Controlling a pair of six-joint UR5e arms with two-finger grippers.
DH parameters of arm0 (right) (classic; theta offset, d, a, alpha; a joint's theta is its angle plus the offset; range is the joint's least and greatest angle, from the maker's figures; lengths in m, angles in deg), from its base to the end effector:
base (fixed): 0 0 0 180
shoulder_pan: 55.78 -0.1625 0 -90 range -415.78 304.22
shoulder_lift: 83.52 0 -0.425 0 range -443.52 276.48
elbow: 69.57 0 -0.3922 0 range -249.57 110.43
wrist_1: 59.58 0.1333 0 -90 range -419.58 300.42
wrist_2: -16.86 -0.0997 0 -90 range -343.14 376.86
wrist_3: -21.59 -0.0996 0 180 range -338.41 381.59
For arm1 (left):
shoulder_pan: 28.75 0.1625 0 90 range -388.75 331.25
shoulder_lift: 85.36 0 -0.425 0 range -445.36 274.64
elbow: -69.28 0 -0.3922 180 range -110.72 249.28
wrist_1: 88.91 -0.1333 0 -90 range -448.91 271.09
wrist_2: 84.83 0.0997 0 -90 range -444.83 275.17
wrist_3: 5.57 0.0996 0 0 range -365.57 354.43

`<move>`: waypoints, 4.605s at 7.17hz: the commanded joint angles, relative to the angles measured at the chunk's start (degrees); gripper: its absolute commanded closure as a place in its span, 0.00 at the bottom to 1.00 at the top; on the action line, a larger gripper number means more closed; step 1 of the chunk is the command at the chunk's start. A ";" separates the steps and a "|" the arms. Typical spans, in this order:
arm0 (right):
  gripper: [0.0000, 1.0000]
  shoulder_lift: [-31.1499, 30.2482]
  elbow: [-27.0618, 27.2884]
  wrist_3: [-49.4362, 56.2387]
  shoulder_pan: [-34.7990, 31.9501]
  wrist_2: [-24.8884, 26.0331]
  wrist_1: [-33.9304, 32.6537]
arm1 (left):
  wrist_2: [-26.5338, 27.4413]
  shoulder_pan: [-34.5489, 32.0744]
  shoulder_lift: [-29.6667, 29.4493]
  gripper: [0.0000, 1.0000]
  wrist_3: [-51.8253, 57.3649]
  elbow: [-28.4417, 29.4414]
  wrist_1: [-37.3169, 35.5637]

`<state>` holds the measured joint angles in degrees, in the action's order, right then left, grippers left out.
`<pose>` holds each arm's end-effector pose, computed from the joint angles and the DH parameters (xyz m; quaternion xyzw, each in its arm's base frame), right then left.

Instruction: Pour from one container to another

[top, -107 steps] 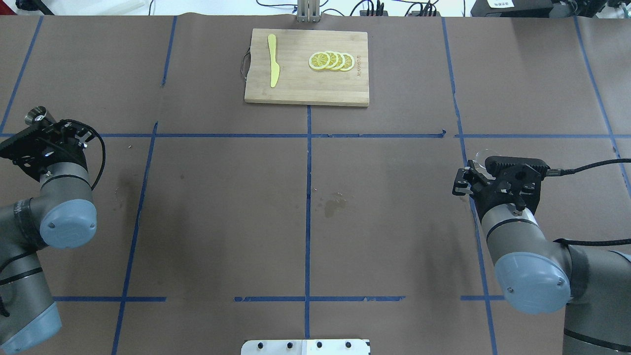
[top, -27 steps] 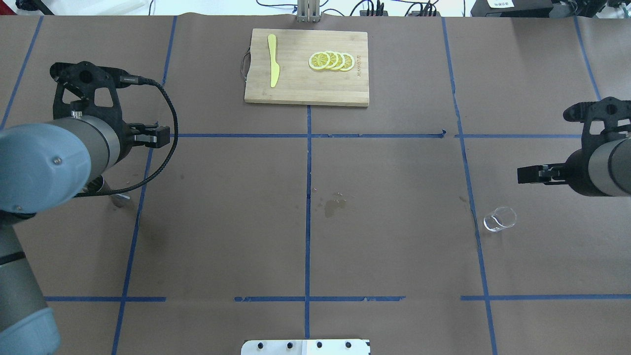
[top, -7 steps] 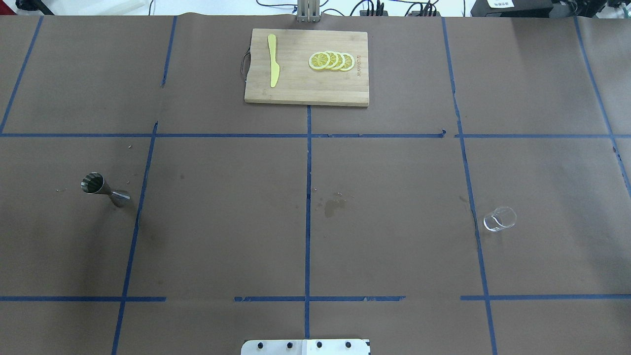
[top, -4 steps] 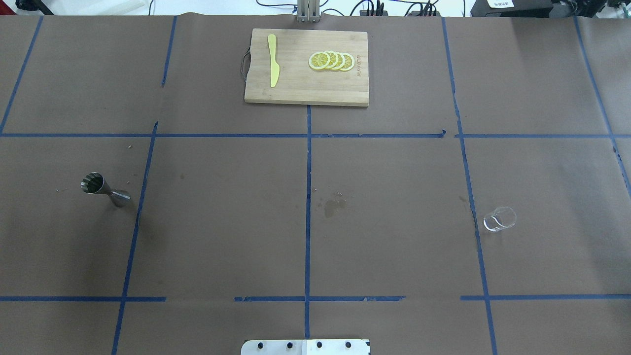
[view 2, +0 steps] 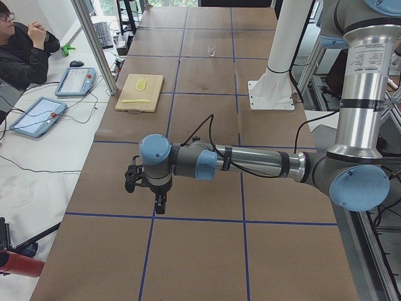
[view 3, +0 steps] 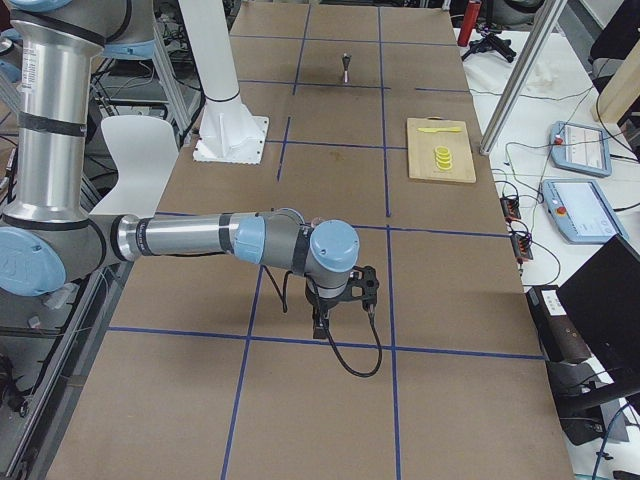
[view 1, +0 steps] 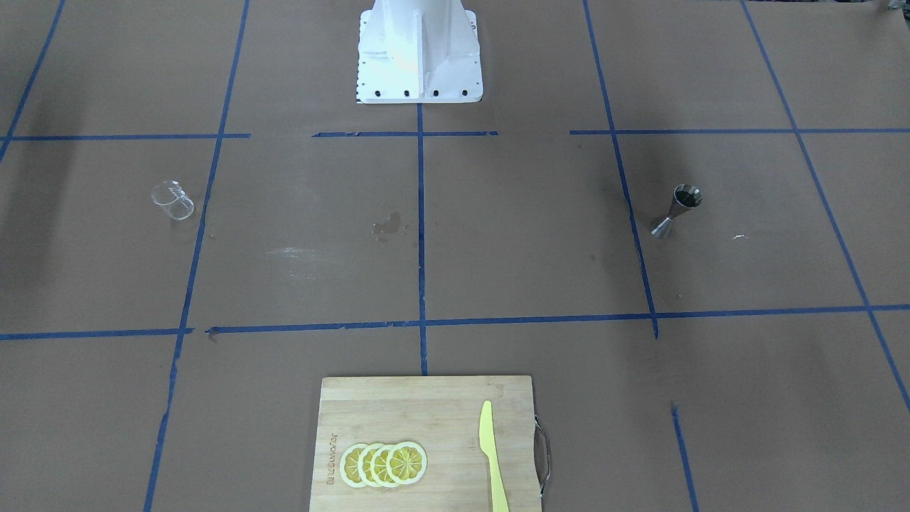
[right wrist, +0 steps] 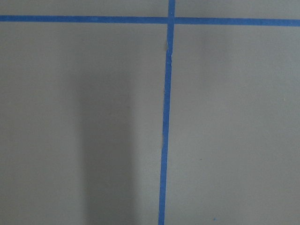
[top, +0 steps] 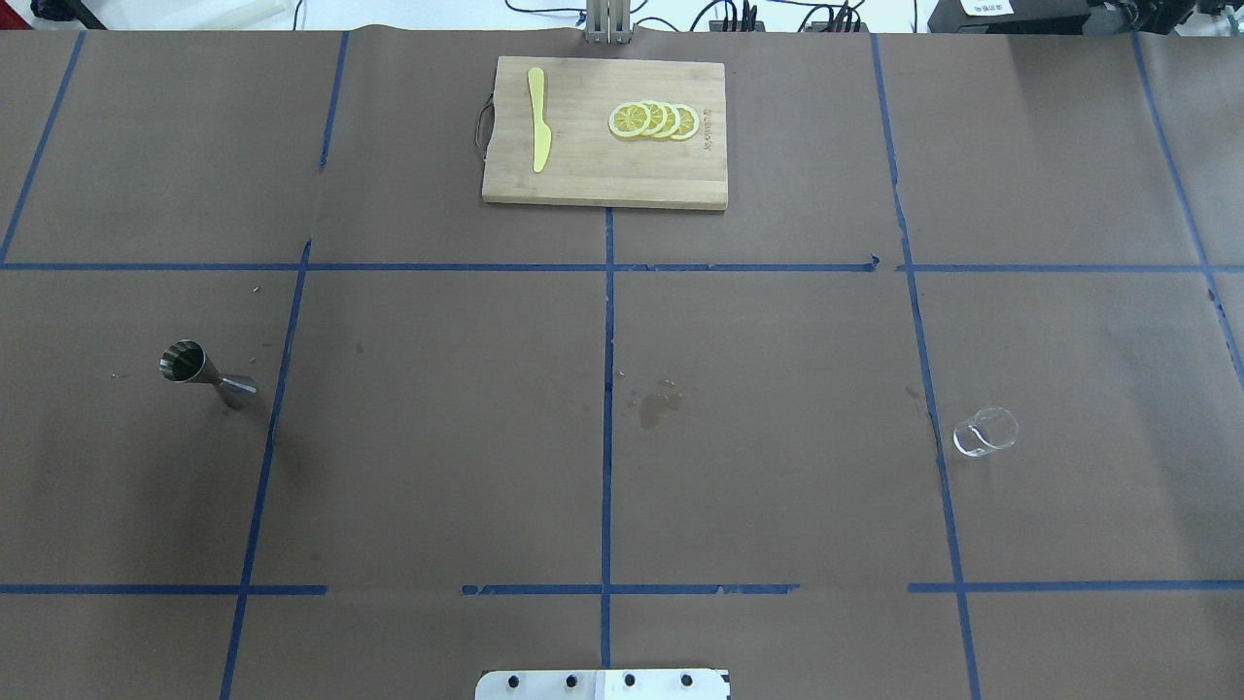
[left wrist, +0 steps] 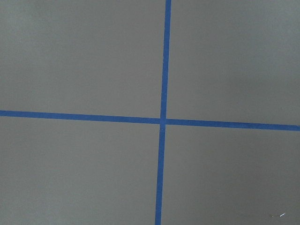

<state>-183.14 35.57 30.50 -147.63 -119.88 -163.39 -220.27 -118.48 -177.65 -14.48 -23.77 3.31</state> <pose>0.0739 -0.4060 0.6257 -0.0290 -0.4001 -0.0278 0.9156 -0.0599 -0.5158 0.6068 0.0298 0.3890 -0.0439 0.9197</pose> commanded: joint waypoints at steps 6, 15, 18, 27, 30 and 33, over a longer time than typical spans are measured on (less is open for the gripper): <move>0.00 -1.09 -4.60 -2.22 -3.51 -0.37 11.08 | 0.17 -0.09 0.17 0.00 0.03 -0.37 0.06; 0.00 -0.74 -4.33 -3.45 -3.60 0.24 12.84 | 0.26 -0.09 1.14 0.00 -0.06 0.24 5.85; 0.00 -0.92 -4.33 -3.45 -3.60 0.24 12.84 | 8.12 -0.09 1.84 0.00 0.47 -0.19 8.32; 0.00 -1.01 -4.42 -3.63 -3.60 0.16 12.76 | 1.76 -0.01 2.28 0.00 3.11 4.02 7.97; 0.00 -0.92 -4.33 -3.63 -3.60 -0.02 12.67 | 1.84 -0.01 2.37 0.00 3.11 4.11 8.06; 0.00 -1.01 -4.42 -3.63 -3.42 -0.19 12.40 | 1.84 -0.01 2.37 0.00 3.11 4.20 8.32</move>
<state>-184.14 31.17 26.83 -151.11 -120.03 -150.93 -218.42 -118.48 -175.28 -11.37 -19.62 11.47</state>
